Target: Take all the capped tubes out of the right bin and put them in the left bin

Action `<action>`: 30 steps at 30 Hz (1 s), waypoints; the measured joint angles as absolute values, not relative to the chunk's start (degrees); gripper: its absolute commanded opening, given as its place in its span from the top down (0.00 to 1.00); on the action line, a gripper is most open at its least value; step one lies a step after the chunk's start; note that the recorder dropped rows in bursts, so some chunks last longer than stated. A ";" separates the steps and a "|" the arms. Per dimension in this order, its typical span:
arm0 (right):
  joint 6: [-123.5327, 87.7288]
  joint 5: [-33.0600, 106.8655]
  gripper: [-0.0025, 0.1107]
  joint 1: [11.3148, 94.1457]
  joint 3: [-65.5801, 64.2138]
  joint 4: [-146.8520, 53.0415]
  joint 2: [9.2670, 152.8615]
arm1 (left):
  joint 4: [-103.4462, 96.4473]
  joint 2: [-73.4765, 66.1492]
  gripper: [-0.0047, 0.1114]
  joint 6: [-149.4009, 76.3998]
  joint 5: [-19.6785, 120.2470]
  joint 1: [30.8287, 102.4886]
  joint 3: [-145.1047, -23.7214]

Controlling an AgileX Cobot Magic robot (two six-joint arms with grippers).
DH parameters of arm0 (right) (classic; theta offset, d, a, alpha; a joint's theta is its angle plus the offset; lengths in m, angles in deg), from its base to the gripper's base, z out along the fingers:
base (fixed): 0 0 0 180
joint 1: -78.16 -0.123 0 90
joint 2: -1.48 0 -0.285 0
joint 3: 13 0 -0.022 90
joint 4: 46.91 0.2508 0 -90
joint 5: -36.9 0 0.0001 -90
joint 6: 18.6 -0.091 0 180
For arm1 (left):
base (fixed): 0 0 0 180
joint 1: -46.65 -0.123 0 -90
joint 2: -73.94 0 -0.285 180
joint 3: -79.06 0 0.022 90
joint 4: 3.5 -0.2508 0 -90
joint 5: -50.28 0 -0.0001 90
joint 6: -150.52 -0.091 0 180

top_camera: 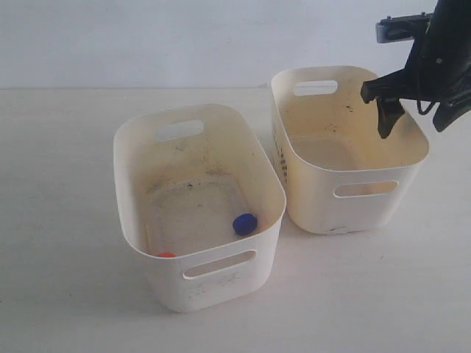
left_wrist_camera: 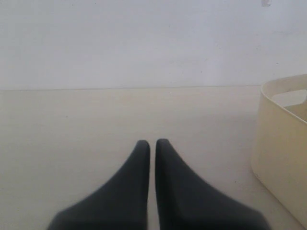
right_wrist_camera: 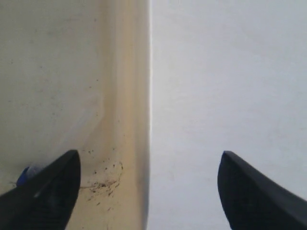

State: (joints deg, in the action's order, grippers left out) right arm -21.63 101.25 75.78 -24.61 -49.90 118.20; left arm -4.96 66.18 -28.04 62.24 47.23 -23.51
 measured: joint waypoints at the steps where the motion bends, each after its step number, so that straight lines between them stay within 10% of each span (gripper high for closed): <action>1: -21.63 101.25 0.32 75.78 -25.20 -49.94 118.20 | -4.96 66.18 0.92 -28.04 62.24 47.23 -23.51; 30: -11.90 106.67 0.32 75.78 -39.65 -34.07 118.58 | -4.96 66.18 0.92 -28.04 62.24 47.23 -23.51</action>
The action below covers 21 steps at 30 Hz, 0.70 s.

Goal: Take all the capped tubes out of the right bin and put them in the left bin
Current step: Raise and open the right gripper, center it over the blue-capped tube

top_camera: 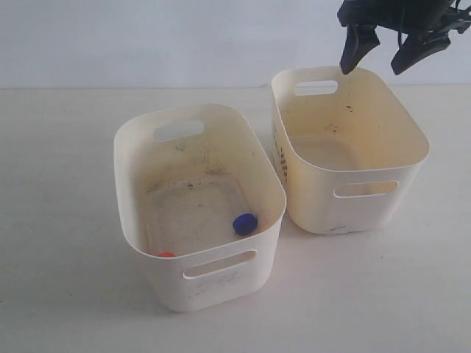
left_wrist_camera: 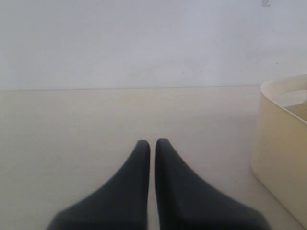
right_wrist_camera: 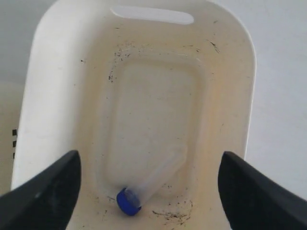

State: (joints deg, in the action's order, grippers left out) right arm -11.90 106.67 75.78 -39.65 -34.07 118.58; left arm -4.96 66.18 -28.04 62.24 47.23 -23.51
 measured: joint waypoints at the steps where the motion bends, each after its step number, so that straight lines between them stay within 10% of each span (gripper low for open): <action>1: -11.76 106.67 0.32 75.78 -39.65 -33.98 118.87 | -4.96 66.18 0.92 -28.04 62.24 47.23 -23.51; 21: -18.60 106.79 0.32 71.52 -39.65 -29.82 124.90 | -4.96 66.18 0.92 -28.04 62.24 47.23 -23.51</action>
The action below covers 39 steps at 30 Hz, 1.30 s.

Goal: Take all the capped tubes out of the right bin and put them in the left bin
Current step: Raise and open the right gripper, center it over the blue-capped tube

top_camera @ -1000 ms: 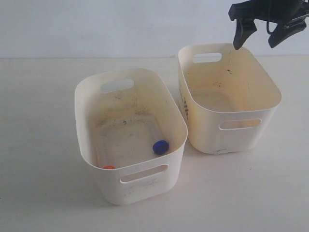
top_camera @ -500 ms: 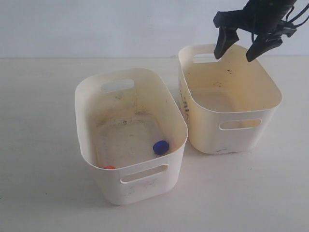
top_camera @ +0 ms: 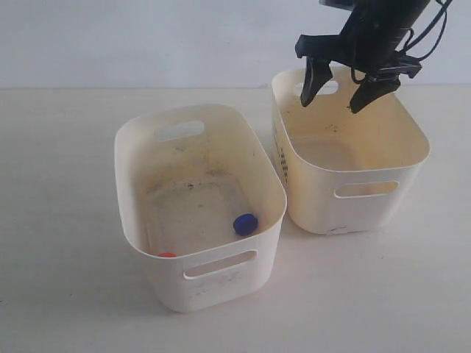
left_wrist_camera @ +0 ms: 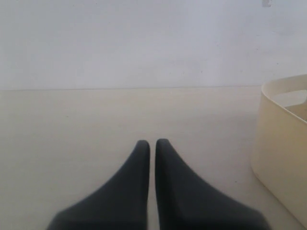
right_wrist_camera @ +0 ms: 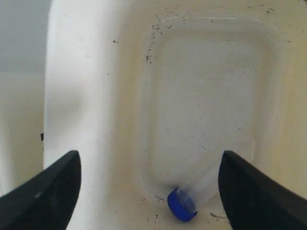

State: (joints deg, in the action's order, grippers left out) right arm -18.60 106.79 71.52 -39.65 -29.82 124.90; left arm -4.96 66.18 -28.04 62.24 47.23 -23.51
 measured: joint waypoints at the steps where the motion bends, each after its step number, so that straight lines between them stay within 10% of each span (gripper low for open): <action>1: -20.27 106.79 0.32 71.28 -39.65 -30.42 124.99 | -4.96 66.18 0.92 -28.04 62.24 47.23 -23.51; 39: -55.26 106.66 0.32 66.74 -33.74 -39.70 124.16 | -4.96 66.18 0.92 -28.04 62.24 47.23 -23.51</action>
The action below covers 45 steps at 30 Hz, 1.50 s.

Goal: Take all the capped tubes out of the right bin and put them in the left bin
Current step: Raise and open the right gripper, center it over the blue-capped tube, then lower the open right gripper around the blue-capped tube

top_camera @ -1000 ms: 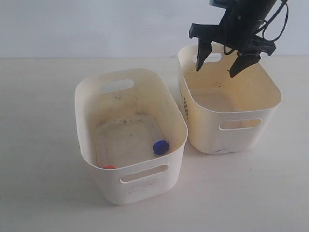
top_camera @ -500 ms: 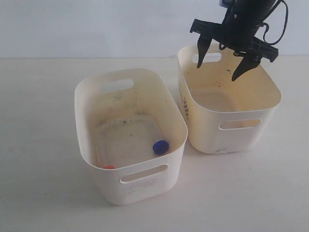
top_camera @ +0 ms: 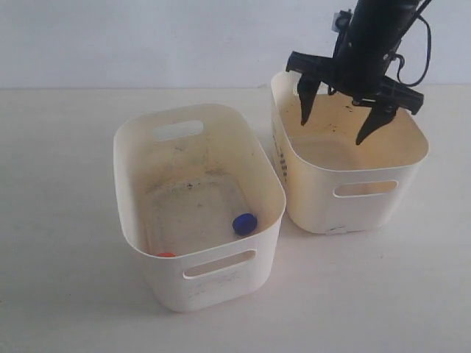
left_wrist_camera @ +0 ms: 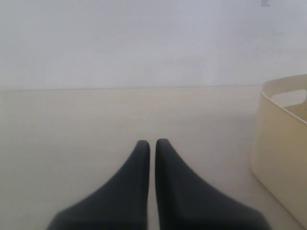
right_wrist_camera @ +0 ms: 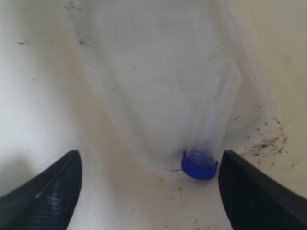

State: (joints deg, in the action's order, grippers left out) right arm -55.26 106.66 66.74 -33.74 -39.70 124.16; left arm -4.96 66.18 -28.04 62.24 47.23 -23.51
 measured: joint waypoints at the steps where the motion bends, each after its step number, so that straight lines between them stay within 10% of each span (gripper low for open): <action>1: -55.53 106.77 0.32 66.74 -32.82 -40.13 124.16 | -4.96 66.18 0.92 -28.04 62.24 47.23 -23.51; 29: -59.49 106.79 0.33 66.74 -25.92 -47.23 124.03 | -4.96 66.18 0.92 -28.04 62.24 47.23 -23.51; 35: -60.85 106.79 0.52 66.74 -26.02 -47.32 124.03 | -4.96 66.18 0.92 -28.04 62.24 47.23 -23.51; 45: -60.63 106.70 0.49 64.84 -26.43 -46.50 124.03 | -4.96 66.18 0.92 -28.04 62.24 47.23 -23.51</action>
State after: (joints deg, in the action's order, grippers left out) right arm -60.63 106.70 64.84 -26.43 -46.50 124.03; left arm -4.96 66.18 -28.04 62.24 47.23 -23.51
